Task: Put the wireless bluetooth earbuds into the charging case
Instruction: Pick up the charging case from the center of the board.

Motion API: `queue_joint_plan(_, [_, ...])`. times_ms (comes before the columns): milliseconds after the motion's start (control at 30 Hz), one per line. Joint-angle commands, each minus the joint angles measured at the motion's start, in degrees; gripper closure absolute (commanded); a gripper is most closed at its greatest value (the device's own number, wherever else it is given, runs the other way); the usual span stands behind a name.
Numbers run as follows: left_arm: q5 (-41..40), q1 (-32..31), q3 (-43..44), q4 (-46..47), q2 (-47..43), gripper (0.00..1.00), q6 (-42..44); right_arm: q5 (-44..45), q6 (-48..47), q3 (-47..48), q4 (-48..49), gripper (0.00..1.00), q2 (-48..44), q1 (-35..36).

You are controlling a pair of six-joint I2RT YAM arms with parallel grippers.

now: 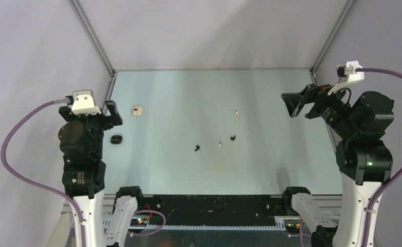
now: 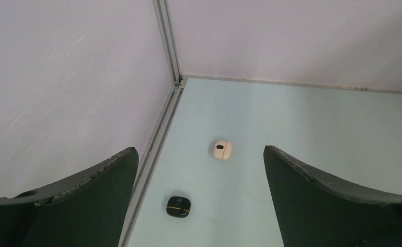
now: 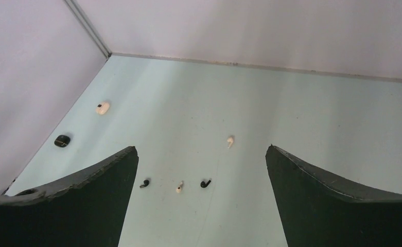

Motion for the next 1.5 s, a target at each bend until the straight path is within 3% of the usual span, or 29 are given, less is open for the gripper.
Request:
queue_joint_plan(0, [-0.4, 0.7, -0.3, 2.2, -0.4, 0.01, -0.9, 2.2, -0.1, -0.6, 1.9, 0.00, -0.3, 0.5])
queue_joint_plan(200, [-0.5, 0.7, -0.5, 2.2, -0.5, 0.01, -0.4, 2.8, -2.7, -3.8, 4.1, 0.00, -0.1, 0.6])
queue_joint_plan(500, [-2.8, 0.8, -3.4, 5.5, 0.6, 0.01, 2.4, -6.6, -8.5, -9.7, 8.2, 0.00, -1.1, 1.1])
queue_joint_plan(767, [-2.6, 0.7, -3.9, 5.3, 2.7, 0.01, 4.4, -11.0, -7.8, -14.5, 12.8, 0.00, -0.5, 1.8])
queue_joint_plan(1033, [-2.4, 0.7, -3.5, 5.0, 6.0, 0.01, 7.4, -6.5, -9.0, -14.2, 10.9, 0.00, 2.9, 6.8])
queue_joint_plan(1233, [-4.4, 0.6, 2.4, 0.2, 15.5, 0.01, 11.2, -1.3, -15.0, -14.1, 4.5, 0.00, 5.9, 13.4])
queue_joint_plan(1467, [-6.0, 0.1, 0.8, 1.6, 22.9, 0.01, 11.9, 3.2, -19.3, -20.9, 9.3, 0.00, 6.8, 17.7])
